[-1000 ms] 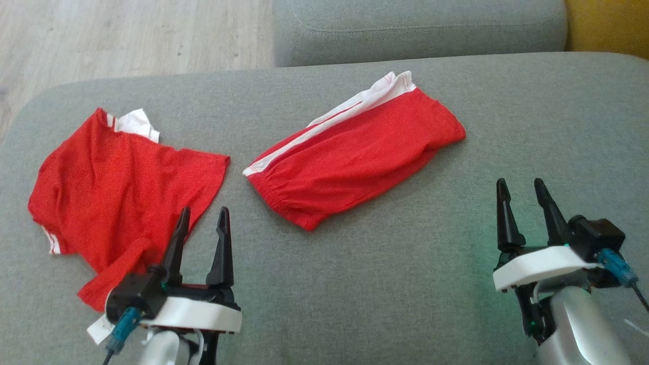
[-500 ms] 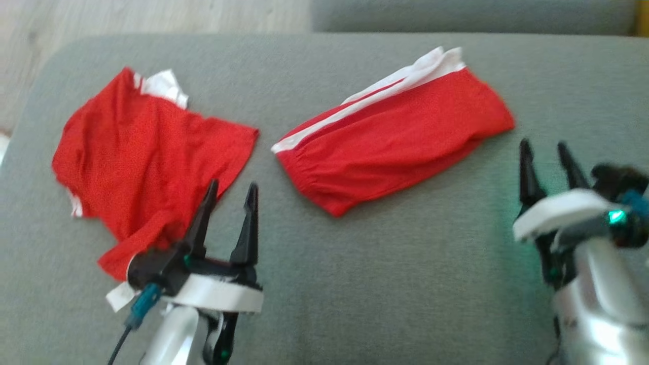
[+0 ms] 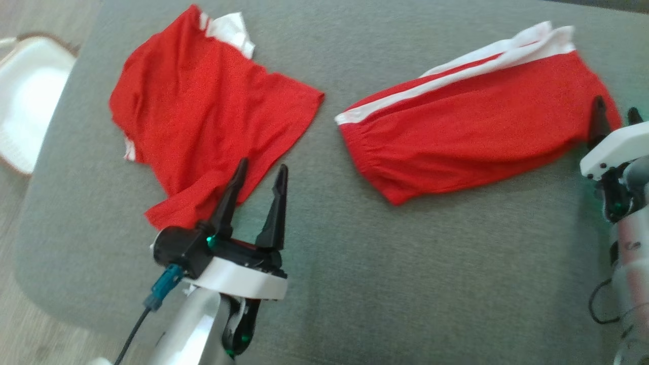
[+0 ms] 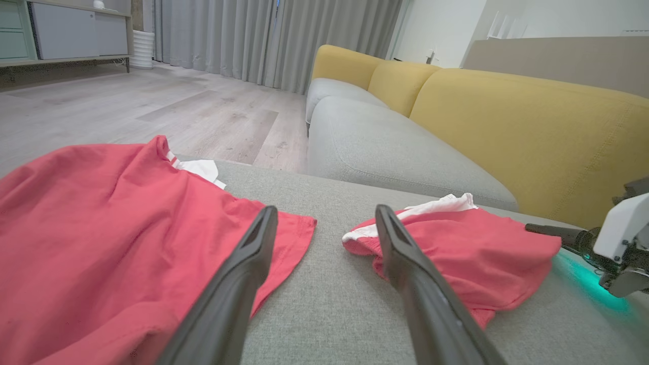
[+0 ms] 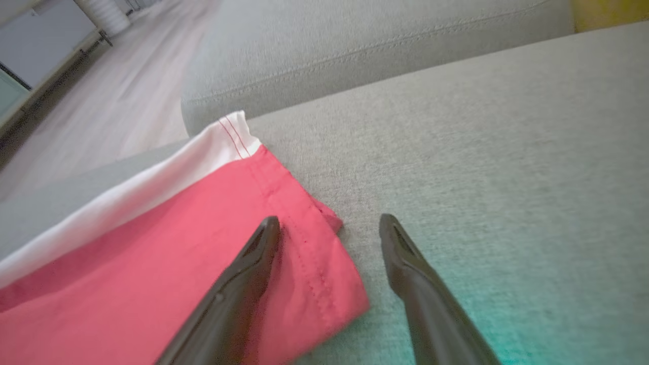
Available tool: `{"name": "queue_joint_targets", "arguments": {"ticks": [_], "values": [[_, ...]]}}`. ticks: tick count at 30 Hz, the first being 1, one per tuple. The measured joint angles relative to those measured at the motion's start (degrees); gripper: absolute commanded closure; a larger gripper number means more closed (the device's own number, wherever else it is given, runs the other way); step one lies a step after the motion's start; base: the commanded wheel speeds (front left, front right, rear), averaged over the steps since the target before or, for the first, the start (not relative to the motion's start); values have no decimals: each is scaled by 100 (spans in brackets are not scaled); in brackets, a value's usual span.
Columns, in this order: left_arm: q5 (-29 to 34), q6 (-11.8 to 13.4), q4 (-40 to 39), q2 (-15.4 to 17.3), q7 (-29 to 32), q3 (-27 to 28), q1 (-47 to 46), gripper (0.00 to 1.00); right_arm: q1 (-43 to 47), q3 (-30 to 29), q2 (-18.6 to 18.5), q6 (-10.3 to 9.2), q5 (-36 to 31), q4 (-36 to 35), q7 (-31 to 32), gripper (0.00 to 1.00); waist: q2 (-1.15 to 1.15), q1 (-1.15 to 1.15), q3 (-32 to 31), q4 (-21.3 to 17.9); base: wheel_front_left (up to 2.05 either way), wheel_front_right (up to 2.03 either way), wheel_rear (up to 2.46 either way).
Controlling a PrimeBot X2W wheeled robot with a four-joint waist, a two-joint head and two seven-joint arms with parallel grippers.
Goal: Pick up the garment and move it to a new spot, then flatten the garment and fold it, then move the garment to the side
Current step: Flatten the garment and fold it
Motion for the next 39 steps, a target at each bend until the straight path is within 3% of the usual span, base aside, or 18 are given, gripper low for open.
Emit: {"name": "queue_joint_targets", "arguments": {"ticks": [9,10,11,25,34,39], "values": [[-62,58,-19,-7,1,-130,-66,0,-587,136,-294,-1,-219,815,100,0,0,-1,215,344,0,0,0],[-62,70,-18,-7,0,-130,-66,0,-629,176,-292,-1,-220,871,93,83,0,-1,215,341,0,0,0],[-62,90,-19,-7,0,-129,-68,0,-648,232,-290,-1,-220,909,62,100,0,-2,217,332,0,0,0],[-60,140,8,-8,1,-11,-51,0,-272,702,-40,0,296,1141,-966,100,0,-2,-271,-225,0,0,0],[0,97,-69,-7,1,164,263,0,560,370,-21,0,672,904,-1483,100,0,-2,-795,-884,0,0,0],[67,90,-214,-5,1,299,319,0,1039,193,220,0,773,392,-1603,100,0,-2,-970,-1280,0,0,0]]}}
